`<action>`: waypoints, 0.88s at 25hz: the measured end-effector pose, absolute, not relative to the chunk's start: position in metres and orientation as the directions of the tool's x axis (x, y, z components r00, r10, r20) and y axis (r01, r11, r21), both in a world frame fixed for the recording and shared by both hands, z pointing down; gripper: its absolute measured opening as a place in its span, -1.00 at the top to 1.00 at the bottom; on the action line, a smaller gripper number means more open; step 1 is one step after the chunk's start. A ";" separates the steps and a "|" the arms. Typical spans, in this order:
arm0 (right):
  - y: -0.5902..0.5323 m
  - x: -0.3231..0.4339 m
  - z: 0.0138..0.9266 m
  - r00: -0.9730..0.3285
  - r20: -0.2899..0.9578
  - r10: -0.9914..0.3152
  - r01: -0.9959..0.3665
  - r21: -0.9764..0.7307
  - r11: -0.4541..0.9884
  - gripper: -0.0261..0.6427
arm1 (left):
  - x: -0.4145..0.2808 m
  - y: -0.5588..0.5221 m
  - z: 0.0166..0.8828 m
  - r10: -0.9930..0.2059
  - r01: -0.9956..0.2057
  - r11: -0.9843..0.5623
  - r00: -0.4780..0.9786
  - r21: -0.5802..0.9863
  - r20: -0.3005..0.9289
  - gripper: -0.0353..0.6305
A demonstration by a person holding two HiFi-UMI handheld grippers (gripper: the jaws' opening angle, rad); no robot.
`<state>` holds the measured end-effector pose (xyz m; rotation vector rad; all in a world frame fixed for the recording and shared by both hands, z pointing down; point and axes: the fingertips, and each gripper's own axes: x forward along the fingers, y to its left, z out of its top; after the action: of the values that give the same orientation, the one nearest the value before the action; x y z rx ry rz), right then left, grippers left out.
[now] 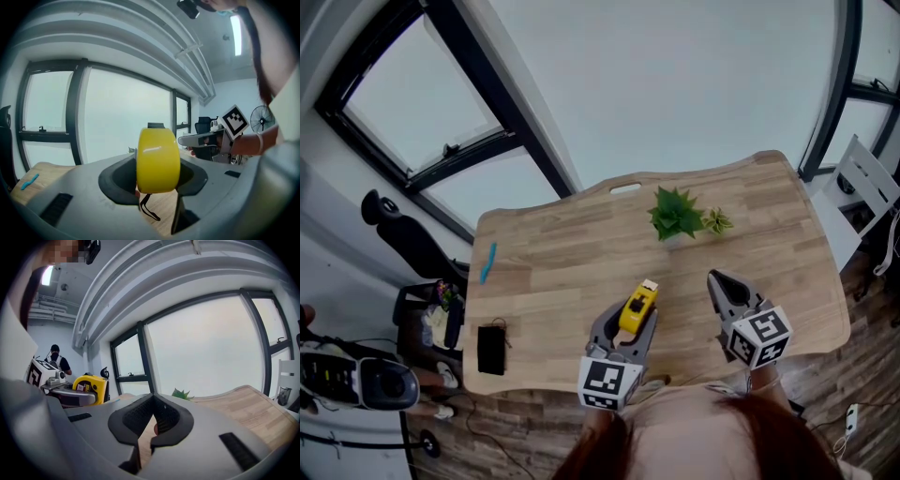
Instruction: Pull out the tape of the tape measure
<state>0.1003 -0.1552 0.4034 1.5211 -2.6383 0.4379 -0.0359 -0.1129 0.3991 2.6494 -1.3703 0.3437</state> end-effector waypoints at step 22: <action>-0.169 0.100 0.395 -0.482 0.157 -0.862 -0.868 -0.218 0.446 0.92 | -0.031 -0.130 0.397 -0.757 -0.786 -0.618 0.598 0.007 0.264 0.39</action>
<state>0.1003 -0.1686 0.3952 1.5870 -2.6515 0.4206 -0.0312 -0.1300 0.3972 2.6968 -1.3087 0.3576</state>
